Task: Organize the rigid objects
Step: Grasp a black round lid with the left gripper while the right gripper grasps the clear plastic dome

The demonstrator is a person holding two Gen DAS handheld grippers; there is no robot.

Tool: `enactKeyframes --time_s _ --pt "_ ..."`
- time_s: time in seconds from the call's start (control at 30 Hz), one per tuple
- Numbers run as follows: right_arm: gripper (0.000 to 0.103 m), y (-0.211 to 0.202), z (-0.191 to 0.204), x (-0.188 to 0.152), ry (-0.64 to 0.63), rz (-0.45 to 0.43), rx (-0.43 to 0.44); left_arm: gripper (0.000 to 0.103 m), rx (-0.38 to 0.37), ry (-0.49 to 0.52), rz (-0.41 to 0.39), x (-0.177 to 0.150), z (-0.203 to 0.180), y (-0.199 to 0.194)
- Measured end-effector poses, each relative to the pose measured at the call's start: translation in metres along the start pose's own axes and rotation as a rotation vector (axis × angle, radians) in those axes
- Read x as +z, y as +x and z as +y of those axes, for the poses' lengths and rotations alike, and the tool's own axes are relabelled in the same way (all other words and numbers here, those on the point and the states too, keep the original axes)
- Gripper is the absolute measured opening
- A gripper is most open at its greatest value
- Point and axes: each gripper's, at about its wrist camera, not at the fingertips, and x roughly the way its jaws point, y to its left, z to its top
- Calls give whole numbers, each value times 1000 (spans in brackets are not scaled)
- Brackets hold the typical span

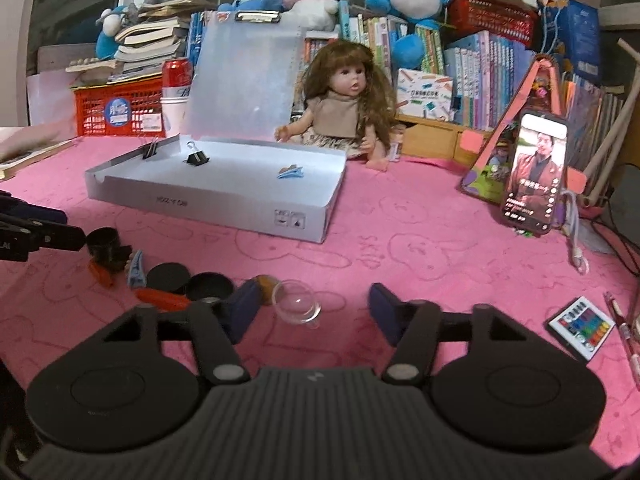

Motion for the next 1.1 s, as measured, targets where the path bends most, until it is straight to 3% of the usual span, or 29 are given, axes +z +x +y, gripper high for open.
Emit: enactKeyframes --time_s 0.13,0.2,0.7,0.8,0.87,1.1 --pt "44 5 1 -2 8 24 -6 38 -5 -10 20 -1 -3 10" --pt "40 8 0 -2 14 35 -7 38 -8 -15 27 -1 -5 14" --pt "45 17 -4 -1 56 43 15 44 18 -51 4 6 -13 35" --pt "40 18 -2 0 59 41 22 42 31 -46 0 6 -15 37" --pt "34 17 -1 1 56 41 24 31 40 -34 -2 6 -17 37" --pt "33 11 3 8 49 3 6 30 36 -40 -26 11 -16 27"
